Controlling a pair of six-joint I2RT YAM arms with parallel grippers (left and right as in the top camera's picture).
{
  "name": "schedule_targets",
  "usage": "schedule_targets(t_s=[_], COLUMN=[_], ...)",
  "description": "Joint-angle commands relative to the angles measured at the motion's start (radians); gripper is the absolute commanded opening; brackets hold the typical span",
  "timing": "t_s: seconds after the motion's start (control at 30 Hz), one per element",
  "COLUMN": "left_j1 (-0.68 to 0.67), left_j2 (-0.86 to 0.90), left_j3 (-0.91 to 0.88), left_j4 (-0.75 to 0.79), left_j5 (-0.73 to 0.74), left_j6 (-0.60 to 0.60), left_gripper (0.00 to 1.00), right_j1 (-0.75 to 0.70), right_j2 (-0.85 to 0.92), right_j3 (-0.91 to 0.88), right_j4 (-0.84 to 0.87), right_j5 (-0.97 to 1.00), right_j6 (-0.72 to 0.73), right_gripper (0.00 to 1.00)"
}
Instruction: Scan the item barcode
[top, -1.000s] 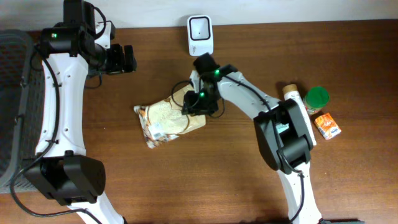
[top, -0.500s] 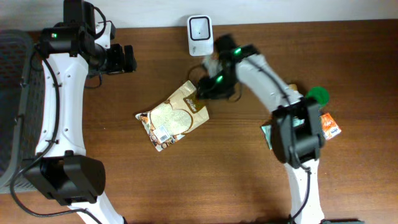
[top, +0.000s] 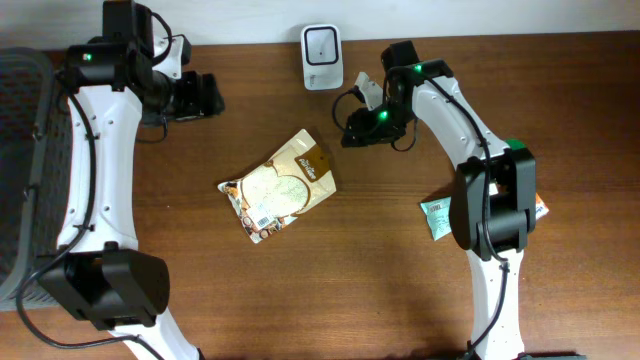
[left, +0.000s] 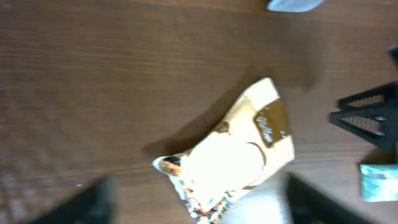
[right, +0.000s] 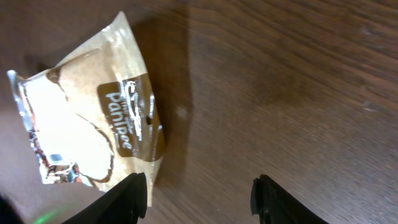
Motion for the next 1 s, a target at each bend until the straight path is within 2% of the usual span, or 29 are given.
schedule_targets(t_s=[0.0,0.1,0.2,0.33,0.5,0.6,0.97], left_j1=[-0.017,-0.039,-0.051,-0.052,-0.072,-0.072,-0.076], left_j2=[0.041,0.053,0.053,0.053,0.053,0.053,0.092], left_j3=[-0.041,-0.155,-0.326,-0.522,-0.726,-0.785,-0.838], left_j4=[-0.024,-0.002,0.084,0.259,0.489,0.56,0.621], left_j5=[0.071,0.002,-0.011,-0.009,0.015,0.015,0.012], left_j6=[-0.035,-0.093,-0.149,-0.227,-0.268,-0.285,-0.283], left_gripper=[0.0,0.0,0.0,0.0,0.0,0.0,0.0], right_j1=[0.004,0.019,0.041,0.059,0.066,0.066,0.091], right_j2=[0.014,0.014,0.015,0.015,0.016,0.016,0.018], right_j3=[0.006,0.006,0.006,0.006,0.006,0.006,-0.005], right_j4=[-0.003,0.003,0.013,0.038,0.047,0.047,0.047], right_j5=[-0.046,-0.046,-0.045,-0.045,-0.05,-0.058,-0.06], right_j6=[-0.013,-0.013,-0.004,0.034,0.059,0.059,0.066], right_gripper=[0.55,0.55,0.55,0.55,0.54,0.54,0.54])
